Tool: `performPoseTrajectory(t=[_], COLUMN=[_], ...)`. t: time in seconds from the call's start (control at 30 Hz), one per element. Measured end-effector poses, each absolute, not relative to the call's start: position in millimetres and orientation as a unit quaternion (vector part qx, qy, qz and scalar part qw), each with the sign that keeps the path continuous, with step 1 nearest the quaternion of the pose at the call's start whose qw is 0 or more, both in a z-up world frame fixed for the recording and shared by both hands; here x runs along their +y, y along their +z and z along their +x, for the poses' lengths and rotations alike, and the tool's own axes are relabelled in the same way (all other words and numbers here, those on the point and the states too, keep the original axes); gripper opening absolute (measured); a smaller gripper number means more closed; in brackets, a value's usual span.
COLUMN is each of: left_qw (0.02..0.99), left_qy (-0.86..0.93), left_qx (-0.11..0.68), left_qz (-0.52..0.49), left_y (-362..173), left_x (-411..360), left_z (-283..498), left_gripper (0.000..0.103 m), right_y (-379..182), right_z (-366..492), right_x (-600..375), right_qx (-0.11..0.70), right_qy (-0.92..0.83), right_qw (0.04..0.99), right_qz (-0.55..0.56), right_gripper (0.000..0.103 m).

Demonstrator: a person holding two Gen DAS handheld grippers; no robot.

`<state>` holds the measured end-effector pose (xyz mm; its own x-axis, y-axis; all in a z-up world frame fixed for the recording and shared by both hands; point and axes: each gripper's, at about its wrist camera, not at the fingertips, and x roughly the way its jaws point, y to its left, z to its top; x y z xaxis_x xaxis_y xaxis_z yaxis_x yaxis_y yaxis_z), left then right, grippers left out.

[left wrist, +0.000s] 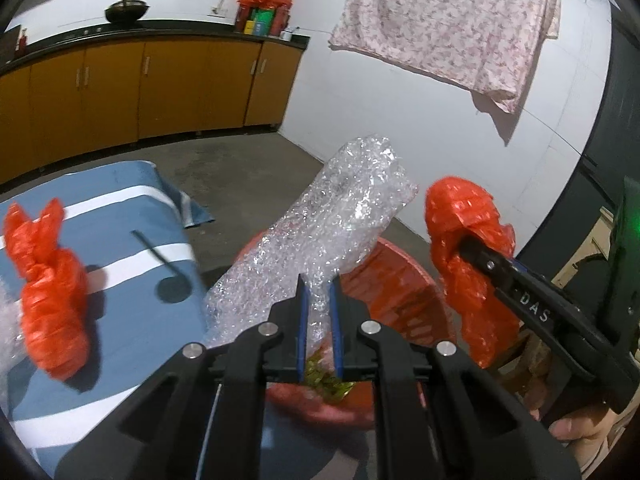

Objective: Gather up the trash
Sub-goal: 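Carry bubble wrap and red bag over the orange basket and open both grippers, then move both grippers back over the table and grasp another red bag with the right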

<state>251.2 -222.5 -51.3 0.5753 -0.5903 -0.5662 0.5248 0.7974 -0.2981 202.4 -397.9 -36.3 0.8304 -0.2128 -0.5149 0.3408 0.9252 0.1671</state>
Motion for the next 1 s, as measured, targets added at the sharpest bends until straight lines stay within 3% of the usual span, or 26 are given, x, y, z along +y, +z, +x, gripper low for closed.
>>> performPoseTrajectory(t=[0.13, 0.2, 0.37, 0.77, 0.87, 1.0], left_qw=[0.877, 0.874, 0.870, 0.902, 0.916, 0.931], left_qy=[-0.326, -0.325, -0.326, -0.247, -0.213, -0.174], left_qx=[0.348, 0.357, 0.364, 0.345, 0.332, 0.316], left_qz=[-0.054, -0.057, -0.069, -0.081, -0.077, -0.062], left_y=[-61.9, -68.0, -76.4, -67.4, -61.7, -53.0], left_x=[-235.5, -239.5, -237.0, -183.6, -161.1, -135.2], left_z=[261.6, 267.0, 273.5, 268.6, 260.0, 243.7], left_gripper=[0.013, 0.014, 0.038, 0.072, 0.080, 0.086], right_y=[-37.5, -39.7, -47.8, -37.3, -34.0, -32.2], right_z=[209.9, 212.8, 213.9, 192.5, 188.0, 189.6], right_x=[-410.2, -415.2, -417.1, -414.5, -409.3, -396.5], right_qx=[0.248, 0.248, 0.255, 0.234, 0.228, 0.230], right_qy=[-0.142, -0.135, -0.126, -0.161, -0.168, -0.163], right_qw=[0.947, 0.945, 0.943, 0.947, 0.949, 0.951], right_qz=[0.148, 0.163, 0.175, 0.148, 0.141, 0.126], right_gripper=[0.030, 0.035, 0.055, 0.087, 0.093, 0.095])
